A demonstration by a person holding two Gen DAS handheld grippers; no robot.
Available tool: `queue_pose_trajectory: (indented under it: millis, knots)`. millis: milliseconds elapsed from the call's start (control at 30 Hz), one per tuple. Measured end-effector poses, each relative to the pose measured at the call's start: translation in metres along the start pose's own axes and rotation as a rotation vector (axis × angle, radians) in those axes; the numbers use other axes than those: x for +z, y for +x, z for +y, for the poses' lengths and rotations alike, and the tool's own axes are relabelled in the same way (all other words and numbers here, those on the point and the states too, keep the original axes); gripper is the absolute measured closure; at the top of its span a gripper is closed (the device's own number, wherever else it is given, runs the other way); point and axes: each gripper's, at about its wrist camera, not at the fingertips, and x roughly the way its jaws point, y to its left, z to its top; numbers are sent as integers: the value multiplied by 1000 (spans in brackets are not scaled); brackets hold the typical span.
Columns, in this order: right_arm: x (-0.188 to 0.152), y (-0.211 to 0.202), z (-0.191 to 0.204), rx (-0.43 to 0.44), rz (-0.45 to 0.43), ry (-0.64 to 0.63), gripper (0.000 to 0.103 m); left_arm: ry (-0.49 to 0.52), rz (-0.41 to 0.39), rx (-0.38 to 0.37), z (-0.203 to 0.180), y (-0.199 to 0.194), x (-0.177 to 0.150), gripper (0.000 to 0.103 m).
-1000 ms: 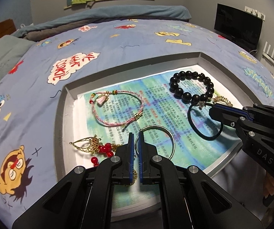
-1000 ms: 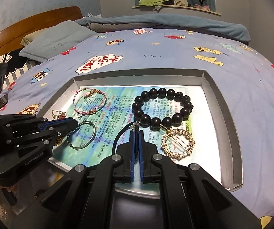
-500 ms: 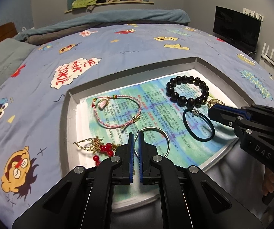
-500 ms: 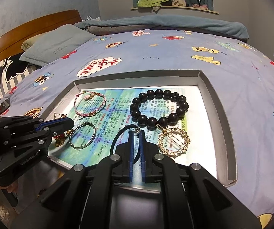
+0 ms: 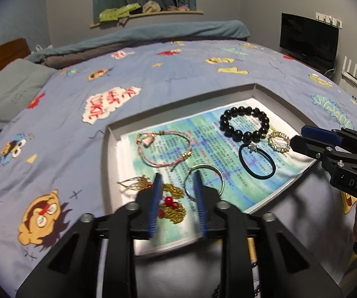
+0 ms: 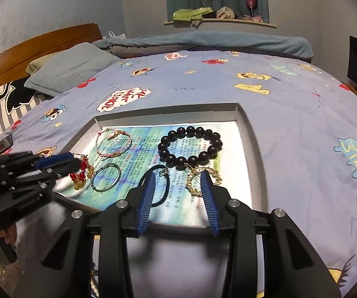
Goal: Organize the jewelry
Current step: 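Carry hoop and cord bracelet into the grey box and open both tools, then move both open tools back to the remaining jewelry pile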
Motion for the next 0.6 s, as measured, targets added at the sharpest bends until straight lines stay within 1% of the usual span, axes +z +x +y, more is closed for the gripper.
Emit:
queue_pose_trajectory:
  millis: [100,167,200,233,300,367,400,433,467,500,567,600]
  knots:
    - [-2,-7,-4,-7,-9,2,61,-3,-17,10,4,-10,-1,67]
    - [-2,-12,-6,-9,-20,7,52,-16,-27,18,9,-15,-1,61]
    - [-3,-15,-6,-12,-26,9,49,-21,-29,21,10,-16,-1,53]
    - [-3,-17,-7,-10,-28,9,45,-25,-35,26,11,-19,-2,48]
    - [-3,-20,-7,-9,-36,10,39,-24,-38,38,13,-22,-4,47]
    - [-4,-22,-7,-17,-40,10,31,-28,-44,46,14,-24,-4,43]
    - [-3,-23,-7,-17,-44,13,30,-32,-46,48,14,-25,-4,39]
    - [-4,-25,-7,-17,-50,16,26,-33,-46,49,14,-26,-4,35]
    - [-3,-27,-7,-19,-57,18,21,-33,-48,53,14,-28,-5,34]
    - [-3,-29,-7,-18,-64,18,20,-33,-51,55,14,-29,-5,32]
    - [-3,-32,-7,-24,-77,15,11,-29,-53,69,14,-33,-7,26]
    - [-3,-33,-7,-27,-78,14,8,-27,-54,75,13,-34,-8,23]
